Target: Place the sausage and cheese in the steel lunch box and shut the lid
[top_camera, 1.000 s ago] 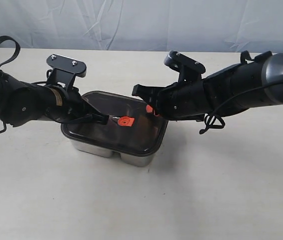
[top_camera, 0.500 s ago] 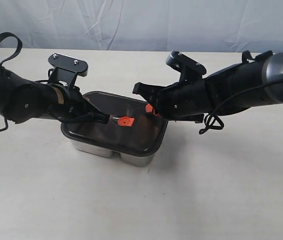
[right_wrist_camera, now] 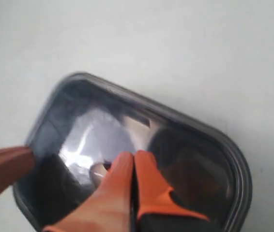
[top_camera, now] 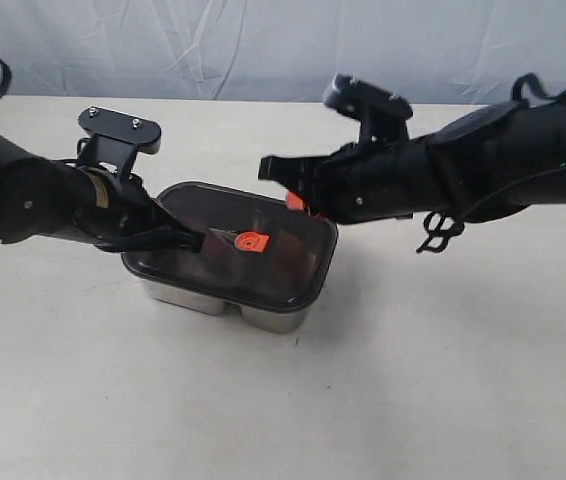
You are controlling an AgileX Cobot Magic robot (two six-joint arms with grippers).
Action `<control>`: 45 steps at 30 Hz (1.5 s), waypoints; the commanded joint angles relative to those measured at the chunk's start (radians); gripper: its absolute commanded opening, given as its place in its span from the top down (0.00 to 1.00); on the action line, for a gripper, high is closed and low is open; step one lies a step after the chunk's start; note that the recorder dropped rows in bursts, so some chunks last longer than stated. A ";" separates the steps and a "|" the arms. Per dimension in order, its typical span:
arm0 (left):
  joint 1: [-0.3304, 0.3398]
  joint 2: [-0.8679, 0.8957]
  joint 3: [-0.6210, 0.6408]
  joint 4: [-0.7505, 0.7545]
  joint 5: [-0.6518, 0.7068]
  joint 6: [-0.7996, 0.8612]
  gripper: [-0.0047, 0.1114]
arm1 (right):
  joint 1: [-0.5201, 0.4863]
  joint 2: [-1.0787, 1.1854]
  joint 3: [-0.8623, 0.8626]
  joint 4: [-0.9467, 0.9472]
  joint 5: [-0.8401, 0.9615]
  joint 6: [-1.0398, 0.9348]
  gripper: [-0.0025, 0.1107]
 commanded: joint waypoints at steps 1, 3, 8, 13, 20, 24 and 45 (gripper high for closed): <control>0.000 -0.225 0.009 0.018 0.058 -0.001 0.96 | -0.001 -0.186 0.001 -0.085 -0.038 -0.001 0.99; 0.000 -0.323 0.009 0.034 0.099 -0.003 0.96 | -0.001 -0.272 0.005 -0.154 -0.013 -0.001 0.99; 0.000 -0.689 0.038 0.013 0.145 -0.011 0.96 | -0.019 -0.493 0.040 -0.553 0.131 0.298 0.99; 0.000 -1.041 0.069 0.013 0.228 -0.028 0.96 | -0.117 -0.643 0.057 -1.419 0.486 0.999 0.99; 0.000 -1.318 0.069 0.014 0.465 -0.028 0.96 | -0.128 -0.861 0.138 -1.766 0.774 1.283 0.99; 0.000 -1.396 0.069 0.014 0.465 -0.028 0.96 | -0.128 -0.974 0.159 -1.667 0.856 1.283 0.99; 0.000 -1.441 0.069 0.027 0.465 -0.028 0.96 | -0.704 -1.657 0.590 -1.424 0.341 0.935 0.99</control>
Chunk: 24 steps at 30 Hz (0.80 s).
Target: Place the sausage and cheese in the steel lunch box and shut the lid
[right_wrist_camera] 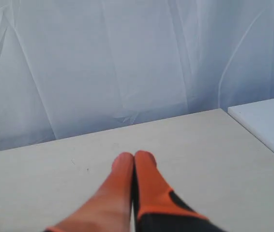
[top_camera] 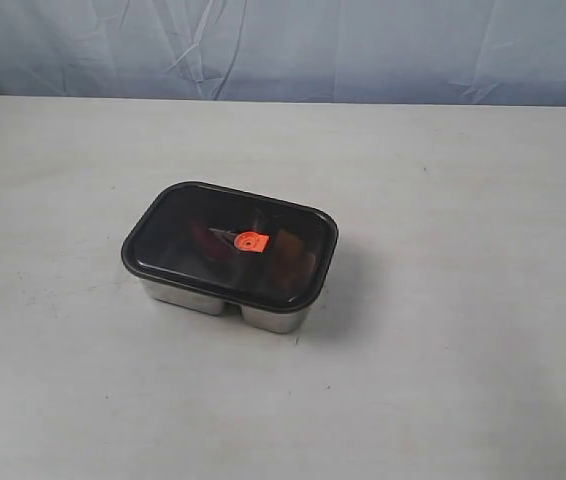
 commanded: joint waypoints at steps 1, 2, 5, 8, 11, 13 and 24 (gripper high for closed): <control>0.000 -0.004 0.002 0.009 -0.006 -0.005 0.96 | -0.011 -0.015 0.065 0.038 -0.033 -0.076 0.99; 0.000 -0.004 0.002 0.009 -0.006 -0.005 0.96 | -0.011 -0.015 0.085 0.038 -0.033 -0.076 0.99; 0.000 -0.004 0.002 0.014 -0.006 -0.005 0.96 | -0.011 -0.023 0.154 0.038 -0.054 -0.078 0.99; 0.000 -0.004 0.002 0.014 -0.006 -0.005 0.96 | -0.011 -0.049 0.231 0.038 -0.093 -0.095 0.99; 0.000 -0.004 0.002 0.014 -0.006 -0.005 0.96 | -0.011 -0.081 0.284 0.036 -0.100 -0.128 0.99; 0.000 -0.004 0.002 0.014 -0.006 -0.005 0.96 | -0.011 -0.083 0.313 0.031 -0.103 -0.134 0.99; 0.000 -0.004 0.002 0.014 -0.006 -0.005 0.96 | -0.015 -0.083 0.403 0.059 -0.172 -0.134 0.99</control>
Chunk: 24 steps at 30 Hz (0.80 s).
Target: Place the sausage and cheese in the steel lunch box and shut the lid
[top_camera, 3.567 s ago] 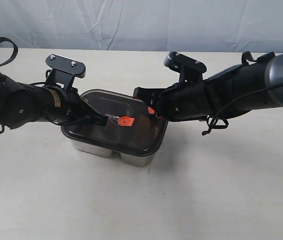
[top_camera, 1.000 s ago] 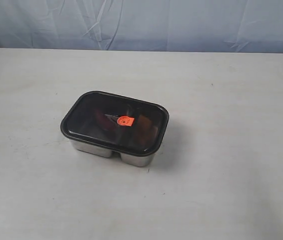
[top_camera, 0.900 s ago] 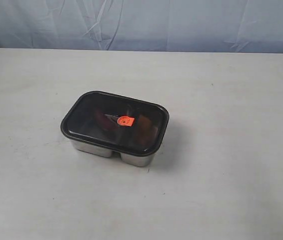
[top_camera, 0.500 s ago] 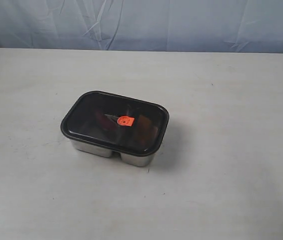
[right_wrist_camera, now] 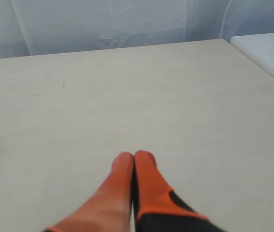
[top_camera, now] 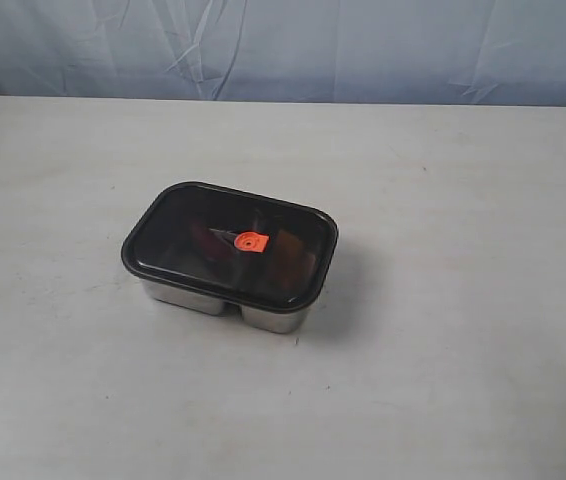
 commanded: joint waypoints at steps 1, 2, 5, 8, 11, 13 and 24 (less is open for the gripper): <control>0.000 -0.004 0.002 0.010 -0.008 -0.005 0.96 | -0.003 -0.007 0.007 0.022 -0.038 -0.007 0.99; 0.000 -0.004 0.002 0.010 -0.008 -0.005 0.96 | -0.003 -0.007 0.007 0.022 -0.038 -0.007 0.99; 0.000 -0.004 0.002 0.010 -0.008 -0.005 0.96 | -0.003 -0.007 0.007 0.022 -0.038 -0.007 0.99; 0.000 -0.004 0.002 0.010 -0.008 -0.005 0.96 | -0.003 -0.007 0.007 0.022 -0.038 -0.007 0.99; 0.000 -0.004 0.002 0.010 -0.008 -0.005 0.96 | -0.003 -0.007 0.007 0.022 -0.038 -0.007 0.99; 0.000 -0.004 0.002 0.010 -0.008 -0.005 0.96 | -0.003 -0.007 0.007 0.022 -0.038 -0.007 0.99; 0.084 -0.004 0.163 -0.009 -0.140 0.022 0.96 | -0.003 -0.007 0.007 0.022 -0.038 -0.007 0.99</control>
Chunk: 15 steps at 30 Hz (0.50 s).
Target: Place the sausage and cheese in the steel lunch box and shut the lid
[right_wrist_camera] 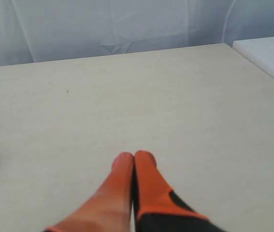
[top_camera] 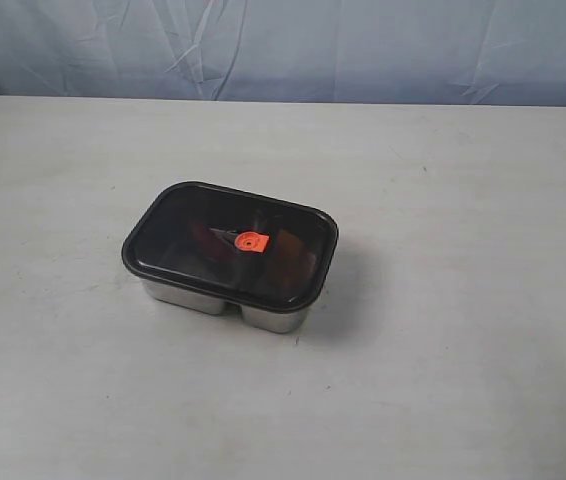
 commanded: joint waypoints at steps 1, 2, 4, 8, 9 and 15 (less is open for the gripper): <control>0.100 -0.006 0.146 -0.023 -0.135 0.022 0.96 | -0.003 -0.007 0.004 0.003 -0.016 -0.005 0.99; 0.127 -0.008 0.191 -0.050 -0.175 0.022 0.96 | -0.003 -0.007 0.004 0.003 -0.016 -0.005 0.99; 0.188 -0.015 0.271 -0.087 -0.253 0.023 0.96 | -0.003 -0.007 0.004 0.003 -0.016 -0.005 0.99; 0.265 -0.030 0.386 -0.177 -0.331 0.185 0.96 | -0.003 -0.007 0.004 0.003 -0.016 -0.005 0.99; 0.277 -0.032 0.411 -0.194 -0.340 0.246 0.96 | -0.003 -0.007 0.004 0.003 -0.016 -0.005 0.99; 0.286 -0.032 0.519 -0.209 -0.400 0.287 0.96 | -0.003 -0.007 0.004 0.001 -0.016 -0.005 0.99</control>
